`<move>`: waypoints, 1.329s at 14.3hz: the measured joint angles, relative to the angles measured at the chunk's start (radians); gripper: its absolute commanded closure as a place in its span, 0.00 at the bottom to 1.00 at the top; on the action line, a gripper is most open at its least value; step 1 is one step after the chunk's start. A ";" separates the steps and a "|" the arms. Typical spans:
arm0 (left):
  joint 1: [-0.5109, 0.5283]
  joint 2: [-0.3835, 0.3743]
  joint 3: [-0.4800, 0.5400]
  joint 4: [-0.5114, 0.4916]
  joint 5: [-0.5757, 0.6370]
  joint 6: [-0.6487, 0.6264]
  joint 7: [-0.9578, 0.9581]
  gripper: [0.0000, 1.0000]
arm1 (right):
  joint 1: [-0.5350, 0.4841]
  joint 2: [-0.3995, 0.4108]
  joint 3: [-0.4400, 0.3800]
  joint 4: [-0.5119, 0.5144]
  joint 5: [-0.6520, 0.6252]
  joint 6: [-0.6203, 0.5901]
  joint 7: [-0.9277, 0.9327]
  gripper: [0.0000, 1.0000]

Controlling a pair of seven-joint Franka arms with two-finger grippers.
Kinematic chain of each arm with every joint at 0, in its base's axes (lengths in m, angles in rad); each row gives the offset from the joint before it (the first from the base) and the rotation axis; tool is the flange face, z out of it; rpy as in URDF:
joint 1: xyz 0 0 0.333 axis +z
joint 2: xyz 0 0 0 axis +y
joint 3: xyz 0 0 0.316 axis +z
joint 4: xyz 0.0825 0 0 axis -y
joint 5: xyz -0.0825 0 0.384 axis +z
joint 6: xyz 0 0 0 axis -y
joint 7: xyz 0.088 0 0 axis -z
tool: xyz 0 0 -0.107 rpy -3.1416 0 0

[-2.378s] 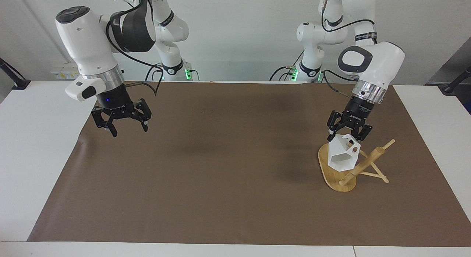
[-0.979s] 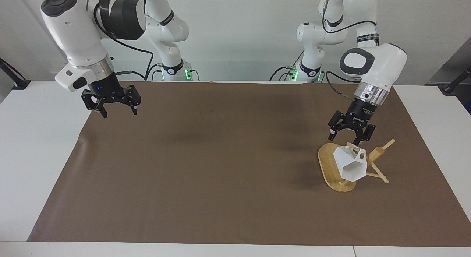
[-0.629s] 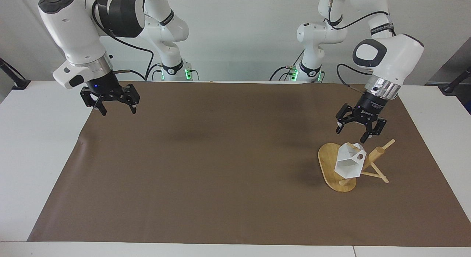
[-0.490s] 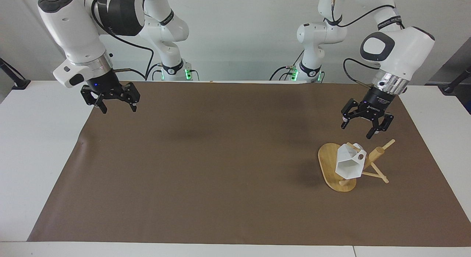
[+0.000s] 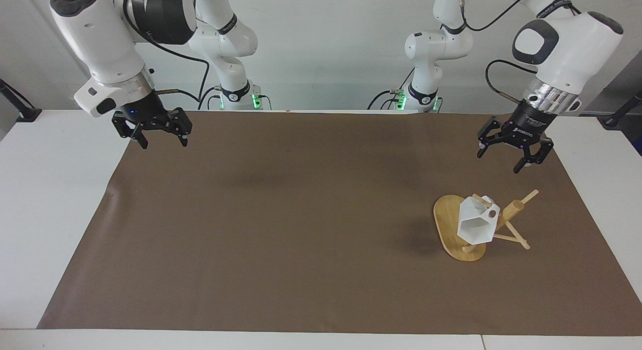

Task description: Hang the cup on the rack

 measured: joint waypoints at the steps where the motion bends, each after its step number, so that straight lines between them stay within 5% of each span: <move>1: 0.000 -0.001 0.000 0.024 0.019 -0.031 0.044 0.00 | 0.000 0.000 0.000 0.000 0.000 0.000 0.000 0.00; 19: 0.068 -0.031 0.029 0.132 0.074 -0.177 1.877 0.00 | 0.000 -0.010 -0.014 0.002 0.000 -0.002 0.070 0.00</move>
